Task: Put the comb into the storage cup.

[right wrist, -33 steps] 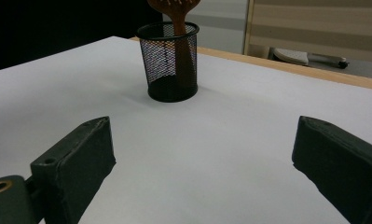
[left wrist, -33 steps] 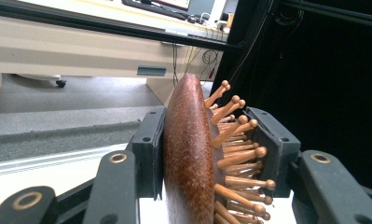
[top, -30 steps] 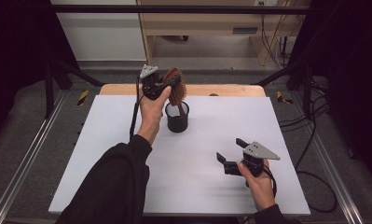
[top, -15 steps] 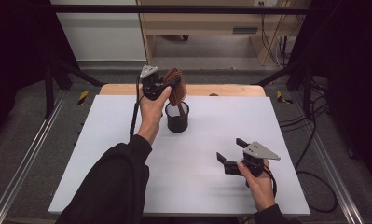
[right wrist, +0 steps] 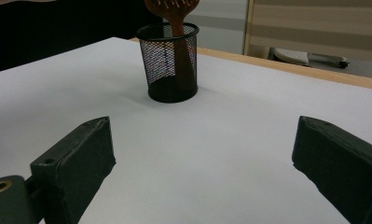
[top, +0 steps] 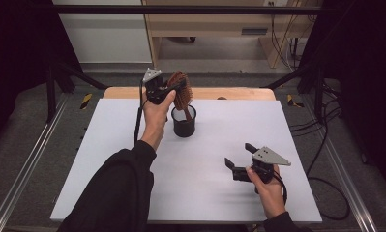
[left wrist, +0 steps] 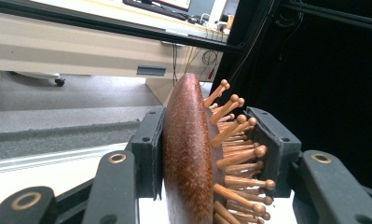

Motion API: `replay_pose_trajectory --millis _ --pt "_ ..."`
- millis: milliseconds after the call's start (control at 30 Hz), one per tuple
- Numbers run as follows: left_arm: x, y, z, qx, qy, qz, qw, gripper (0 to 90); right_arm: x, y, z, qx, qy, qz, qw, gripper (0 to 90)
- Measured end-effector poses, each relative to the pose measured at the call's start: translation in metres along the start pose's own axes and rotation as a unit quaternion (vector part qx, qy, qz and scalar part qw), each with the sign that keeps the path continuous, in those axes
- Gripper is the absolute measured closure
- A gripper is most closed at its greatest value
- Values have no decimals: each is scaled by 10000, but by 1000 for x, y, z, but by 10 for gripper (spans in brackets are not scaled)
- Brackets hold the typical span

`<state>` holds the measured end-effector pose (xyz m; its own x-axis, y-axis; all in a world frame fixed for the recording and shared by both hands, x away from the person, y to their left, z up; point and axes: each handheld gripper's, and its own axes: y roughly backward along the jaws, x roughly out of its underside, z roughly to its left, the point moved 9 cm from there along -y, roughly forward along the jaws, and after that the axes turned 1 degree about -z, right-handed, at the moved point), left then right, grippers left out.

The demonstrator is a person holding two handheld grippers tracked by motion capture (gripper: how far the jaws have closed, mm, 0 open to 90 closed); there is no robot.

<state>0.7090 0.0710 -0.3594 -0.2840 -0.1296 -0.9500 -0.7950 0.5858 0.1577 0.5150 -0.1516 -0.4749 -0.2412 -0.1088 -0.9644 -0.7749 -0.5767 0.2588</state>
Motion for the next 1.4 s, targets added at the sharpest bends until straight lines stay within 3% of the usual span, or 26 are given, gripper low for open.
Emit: replay_pose_trajectory --millis 367,933,1400 --pt "2 2 18 -83 159 -9 9998 483 1 -1 0 -12 -5 20 10000 55" --pt "5 4 34 -262 22 165 9995 435 1 -2 1 -45 21 29 10000 55" --pt "7 7 38 -240 25 245 9994 421 2 -2 2 -57 17 47 10000 55"
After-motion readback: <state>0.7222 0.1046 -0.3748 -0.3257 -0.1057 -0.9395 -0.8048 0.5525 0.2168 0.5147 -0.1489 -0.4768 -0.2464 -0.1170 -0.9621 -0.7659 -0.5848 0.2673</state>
